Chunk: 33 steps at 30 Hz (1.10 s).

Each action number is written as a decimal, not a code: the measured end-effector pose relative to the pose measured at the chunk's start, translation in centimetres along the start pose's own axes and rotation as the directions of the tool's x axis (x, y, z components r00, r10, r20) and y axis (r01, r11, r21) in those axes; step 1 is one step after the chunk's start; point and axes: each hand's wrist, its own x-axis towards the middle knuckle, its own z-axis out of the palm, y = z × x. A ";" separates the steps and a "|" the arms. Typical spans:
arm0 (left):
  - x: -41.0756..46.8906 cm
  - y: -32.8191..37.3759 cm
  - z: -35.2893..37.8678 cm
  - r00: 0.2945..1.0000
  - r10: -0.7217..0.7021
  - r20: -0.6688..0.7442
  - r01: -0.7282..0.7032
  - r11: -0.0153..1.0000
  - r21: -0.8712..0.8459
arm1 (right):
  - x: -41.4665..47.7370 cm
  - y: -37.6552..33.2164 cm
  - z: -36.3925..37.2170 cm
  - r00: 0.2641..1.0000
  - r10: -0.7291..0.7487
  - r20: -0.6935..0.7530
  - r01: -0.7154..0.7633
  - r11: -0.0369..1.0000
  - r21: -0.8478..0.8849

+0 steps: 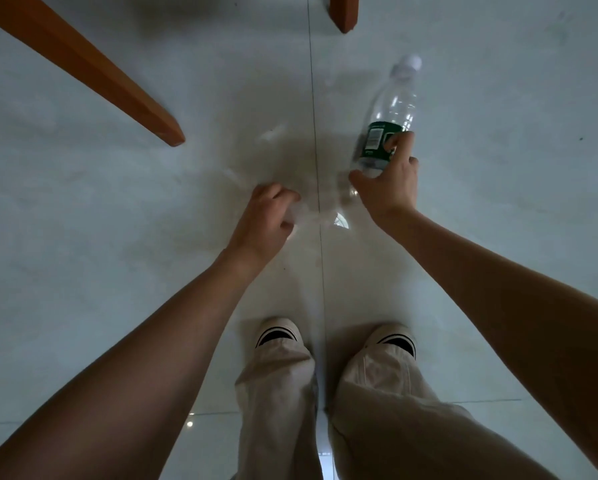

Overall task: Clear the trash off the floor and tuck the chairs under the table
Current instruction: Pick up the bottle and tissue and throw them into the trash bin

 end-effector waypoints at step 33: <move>-44.2 47.3 -59.0 0.580 -0.318 -0.750 0.194 0.948 -0.253 | -54.3 -46.1 -52.4 0.669 -0.674 0.313 0.572 0.736 0.362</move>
